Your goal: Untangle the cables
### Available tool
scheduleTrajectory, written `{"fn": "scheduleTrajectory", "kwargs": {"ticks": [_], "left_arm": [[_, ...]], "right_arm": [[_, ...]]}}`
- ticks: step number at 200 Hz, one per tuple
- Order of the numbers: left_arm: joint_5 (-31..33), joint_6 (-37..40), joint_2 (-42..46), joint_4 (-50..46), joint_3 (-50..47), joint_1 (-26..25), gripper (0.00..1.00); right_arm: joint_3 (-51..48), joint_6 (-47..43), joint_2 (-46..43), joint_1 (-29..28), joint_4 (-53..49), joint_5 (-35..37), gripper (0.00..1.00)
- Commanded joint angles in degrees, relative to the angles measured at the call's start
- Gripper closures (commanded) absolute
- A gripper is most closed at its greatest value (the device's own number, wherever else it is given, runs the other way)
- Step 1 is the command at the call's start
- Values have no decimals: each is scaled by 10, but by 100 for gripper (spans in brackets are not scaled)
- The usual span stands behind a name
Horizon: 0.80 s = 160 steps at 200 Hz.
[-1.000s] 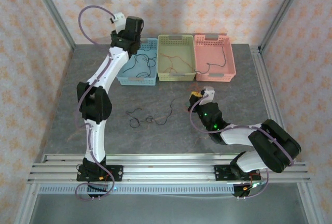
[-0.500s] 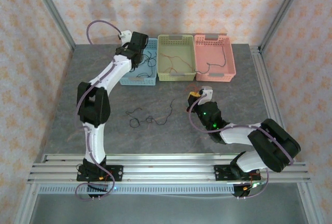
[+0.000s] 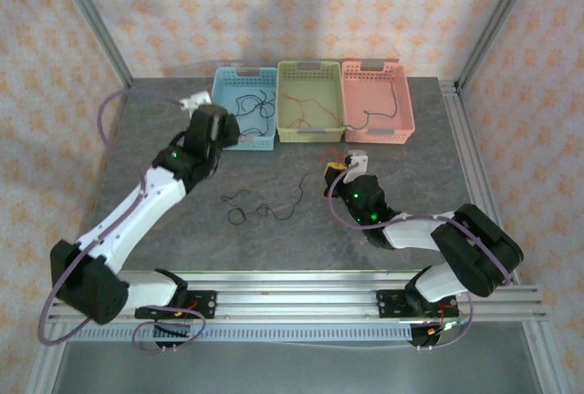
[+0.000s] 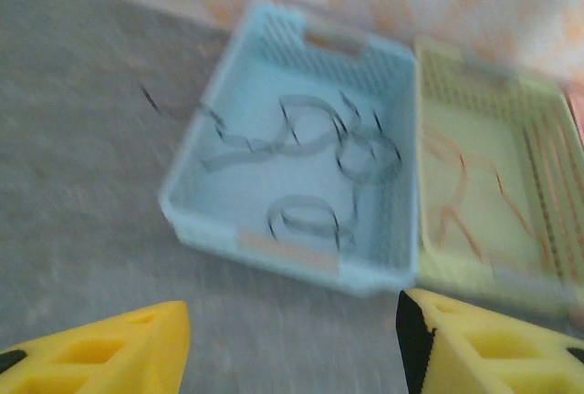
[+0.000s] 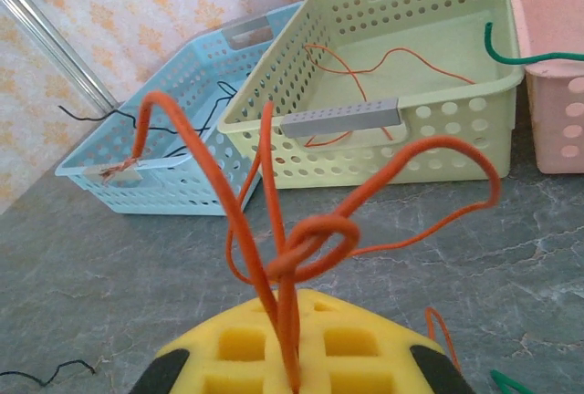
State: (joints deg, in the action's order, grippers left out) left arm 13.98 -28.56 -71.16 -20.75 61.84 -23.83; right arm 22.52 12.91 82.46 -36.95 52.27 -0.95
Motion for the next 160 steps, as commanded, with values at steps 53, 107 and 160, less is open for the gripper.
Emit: {"fn": "scheduleTrajectory", "kwargs": {"ticks": [53,107,160], "left_arm": [[-144,-14,88,-24,-170,-81,35],[-103,-16,37,-60,-183,-160,33],[-50,-10,-84,-96,-140,-181,31]], "right_arm": [[14,6,-3,-1,-9,-8,100],[15,4,-1,-1,-14,-6,100],[15,2,-1,-1,-16,-5,100]]}}
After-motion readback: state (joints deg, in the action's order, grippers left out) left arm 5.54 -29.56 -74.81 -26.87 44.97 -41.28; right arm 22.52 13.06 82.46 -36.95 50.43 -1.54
